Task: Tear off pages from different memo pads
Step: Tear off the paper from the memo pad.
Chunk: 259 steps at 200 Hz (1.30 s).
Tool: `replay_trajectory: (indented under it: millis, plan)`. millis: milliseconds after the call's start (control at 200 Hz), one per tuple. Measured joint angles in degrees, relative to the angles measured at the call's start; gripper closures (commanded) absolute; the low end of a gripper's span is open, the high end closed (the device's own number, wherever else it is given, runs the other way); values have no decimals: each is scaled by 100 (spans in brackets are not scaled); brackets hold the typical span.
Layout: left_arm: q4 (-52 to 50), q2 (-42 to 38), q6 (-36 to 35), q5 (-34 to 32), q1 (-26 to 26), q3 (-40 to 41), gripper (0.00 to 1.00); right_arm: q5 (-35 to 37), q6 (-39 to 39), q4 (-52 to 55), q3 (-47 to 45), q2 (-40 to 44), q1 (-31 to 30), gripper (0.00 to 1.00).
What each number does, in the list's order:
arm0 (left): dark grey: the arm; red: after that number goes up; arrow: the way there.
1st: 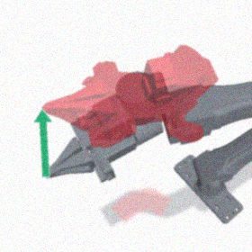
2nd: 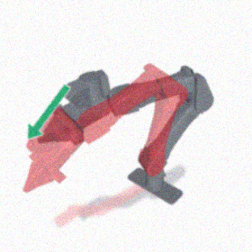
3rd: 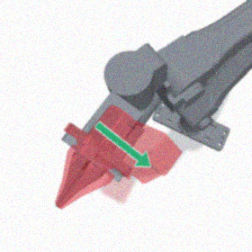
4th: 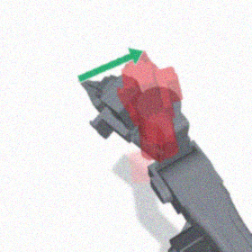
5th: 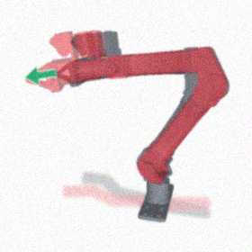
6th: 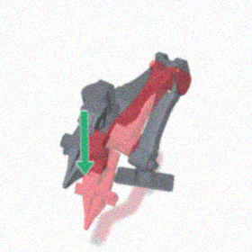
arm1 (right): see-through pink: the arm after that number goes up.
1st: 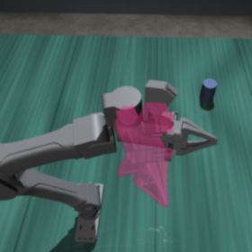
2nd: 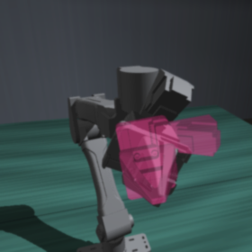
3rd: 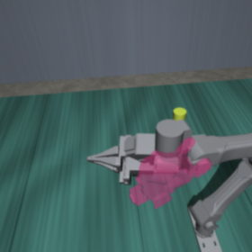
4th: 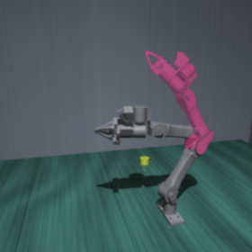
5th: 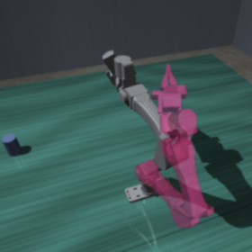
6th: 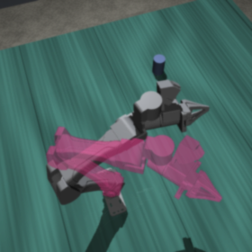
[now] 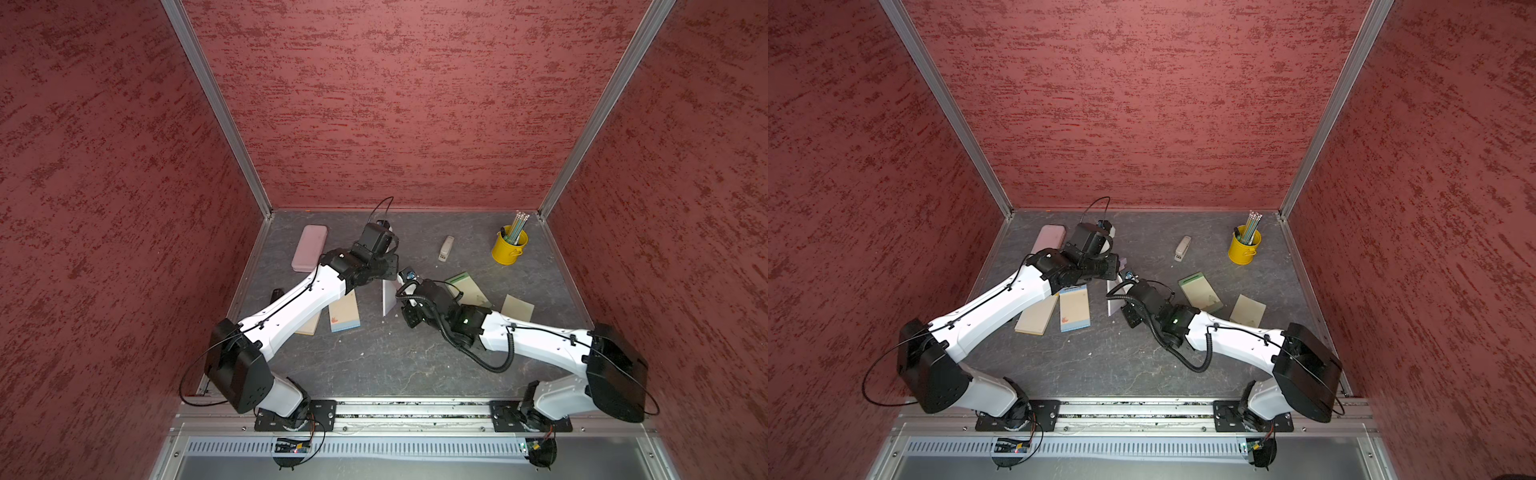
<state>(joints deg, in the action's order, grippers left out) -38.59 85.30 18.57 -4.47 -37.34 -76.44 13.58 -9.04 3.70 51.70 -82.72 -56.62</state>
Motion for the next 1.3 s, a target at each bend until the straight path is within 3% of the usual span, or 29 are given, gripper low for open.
replay_trajectory:
  millis: [210,401,576,842,1112,1298]
  plan:
    - [15,0,-260,199,26,0,100,-472,133,68,-2,0,74,90]
    - [341,-31,-546,636,98,197,100,-957,118,68,-85,33,197,73]
    - [529,-57,-688,1102,118,337,100,-1281,175,13,-262,170,343,92]
    - [496,-57,-855,1604,72,337,100,-2116,140,-109,-376,247,632,97]
    - [507,-57,-898,2076,120,369,100,-2798,-81,-304,-378,177,881,92]
    - [732,-57,-669,2634,527,708,100,-3053,-258,-529,-444,157,990,77]
